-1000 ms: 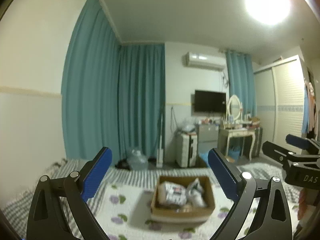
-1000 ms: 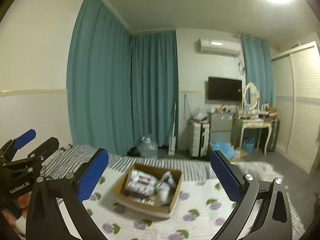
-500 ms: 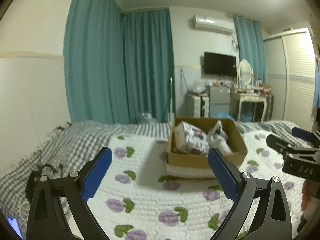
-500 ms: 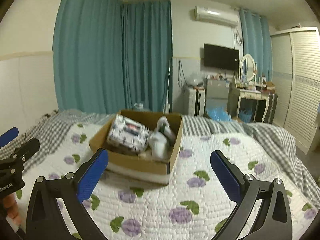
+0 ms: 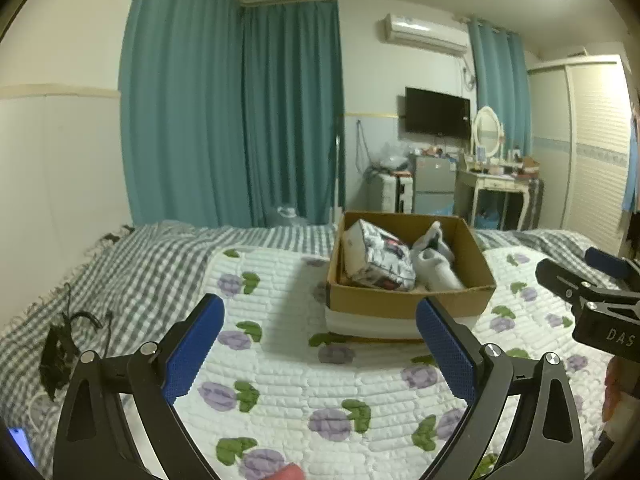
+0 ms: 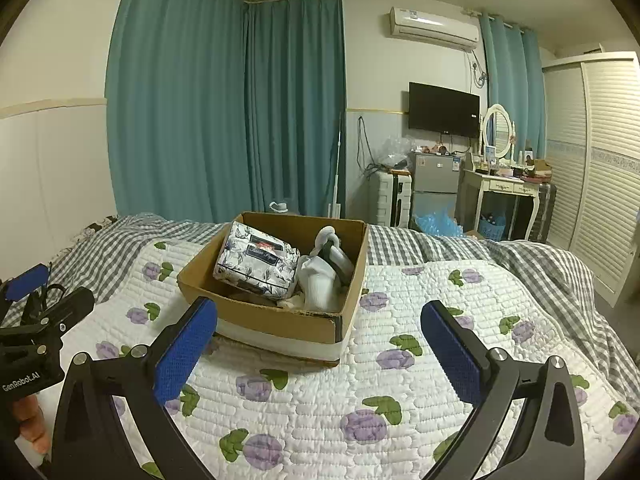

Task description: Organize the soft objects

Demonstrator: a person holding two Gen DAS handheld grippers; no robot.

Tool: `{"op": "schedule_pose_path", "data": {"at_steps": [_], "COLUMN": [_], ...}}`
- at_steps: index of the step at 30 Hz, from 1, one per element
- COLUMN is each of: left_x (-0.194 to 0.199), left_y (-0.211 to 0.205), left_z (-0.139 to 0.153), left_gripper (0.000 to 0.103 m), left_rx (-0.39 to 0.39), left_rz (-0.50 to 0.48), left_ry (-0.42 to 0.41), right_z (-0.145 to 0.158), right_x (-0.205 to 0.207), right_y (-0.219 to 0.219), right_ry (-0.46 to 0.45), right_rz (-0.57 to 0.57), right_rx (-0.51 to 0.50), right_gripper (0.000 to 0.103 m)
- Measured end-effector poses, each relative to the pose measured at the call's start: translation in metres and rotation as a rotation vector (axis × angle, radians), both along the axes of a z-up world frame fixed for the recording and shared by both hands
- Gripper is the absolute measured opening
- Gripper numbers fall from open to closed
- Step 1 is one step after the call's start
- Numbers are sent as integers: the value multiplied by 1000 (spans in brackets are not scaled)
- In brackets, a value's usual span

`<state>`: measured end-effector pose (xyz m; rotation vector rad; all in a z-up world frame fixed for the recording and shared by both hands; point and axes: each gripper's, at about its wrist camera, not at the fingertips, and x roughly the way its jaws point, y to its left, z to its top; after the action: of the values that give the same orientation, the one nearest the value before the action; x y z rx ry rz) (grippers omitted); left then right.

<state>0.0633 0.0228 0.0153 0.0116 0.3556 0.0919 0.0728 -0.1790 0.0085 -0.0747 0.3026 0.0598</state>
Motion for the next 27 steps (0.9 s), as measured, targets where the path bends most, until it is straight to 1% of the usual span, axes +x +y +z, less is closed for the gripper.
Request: {"op": "schedule_pose_path", "data": {"at_steps": [7, 27], "left_x": [-1, -3], "left_y": [1, -2], "left_z": [-1, -3], "left_gripper": [98, 98], "left_rx": [-8, 3], "left_rz": [2, 1], "left_ry": [3, 14], "right_z": [0, -2], "right_x": [-1, -1], "right_y": [1, 2], "right_ry": [3, 9], "right_rz": [3, 7], "right_rx": [-1, -10], "right_gripper": [102, 102]}}
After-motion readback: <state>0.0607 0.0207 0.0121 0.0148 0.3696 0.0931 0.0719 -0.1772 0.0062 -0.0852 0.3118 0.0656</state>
